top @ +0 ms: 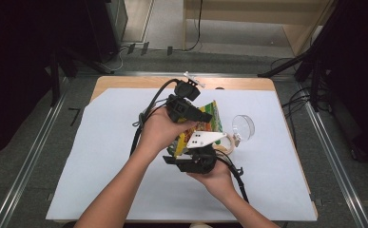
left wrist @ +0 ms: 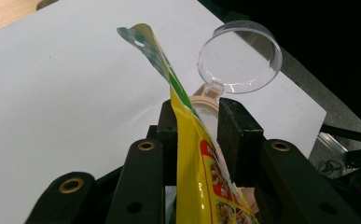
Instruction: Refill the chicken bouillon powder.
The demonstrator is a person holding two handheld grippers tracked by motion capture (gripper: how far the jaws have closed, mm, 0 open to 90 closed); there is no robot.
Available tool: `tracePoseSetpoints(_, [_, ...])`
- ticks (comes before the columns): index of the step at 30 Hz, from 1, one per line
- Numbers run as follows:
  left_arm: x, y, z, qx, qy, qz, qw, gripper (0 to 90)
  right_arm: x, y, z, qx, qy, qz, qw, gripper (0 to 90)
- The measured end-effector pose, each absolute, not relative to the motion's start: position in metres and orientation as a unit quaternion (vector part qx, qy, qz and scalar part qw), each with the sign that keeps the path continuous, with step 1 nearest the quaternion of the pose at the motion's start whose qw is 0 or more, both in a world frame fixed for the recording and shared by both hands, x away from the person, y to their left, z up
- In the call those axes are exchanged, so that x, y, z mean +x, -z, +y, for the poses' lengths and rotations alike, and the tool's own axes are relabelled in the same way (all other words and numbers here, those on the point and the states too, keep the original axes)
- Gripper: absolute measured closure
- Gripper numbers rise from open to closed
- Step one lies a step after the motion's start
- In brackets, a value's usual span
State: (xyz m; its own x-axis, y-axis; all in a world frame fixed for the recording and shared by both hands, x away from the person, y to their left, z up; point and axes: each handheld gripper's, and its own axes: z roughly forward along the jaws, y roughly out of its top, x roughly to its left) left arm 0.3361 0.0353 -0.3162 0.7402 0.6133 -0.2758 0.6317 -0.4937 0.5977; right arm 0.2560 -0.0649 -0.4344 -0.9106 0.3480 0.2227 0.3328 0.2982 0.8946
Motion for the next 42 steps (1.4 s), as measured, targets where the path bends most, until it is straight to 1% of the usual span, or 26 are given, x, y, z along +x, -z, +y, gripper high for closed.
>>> tracePoseSetpoints(28, [0.3365,0.3168,0.0326,0.865,0.014,0.355,0.355,71.6,0.2560,0.4359,-0.0662,0.216,-0.553,0.805,0.009,68.6])
tracePoseSetpoints(39, [0.3380,0.3165,0.0328,0.864,0.015,0.355,0.358,71.5,0.2573,0.4345,-0.0674,0.212,-0.549,0.808,0.018,68.6])
tracePoseSetpoints(42, [0.3392,0.3168,0.0309,0.866,0.016,0.354,0.353,71.6,0.2573,0.4353,-0.0674,0.218,-0.552,0.805,0.012,68.7])
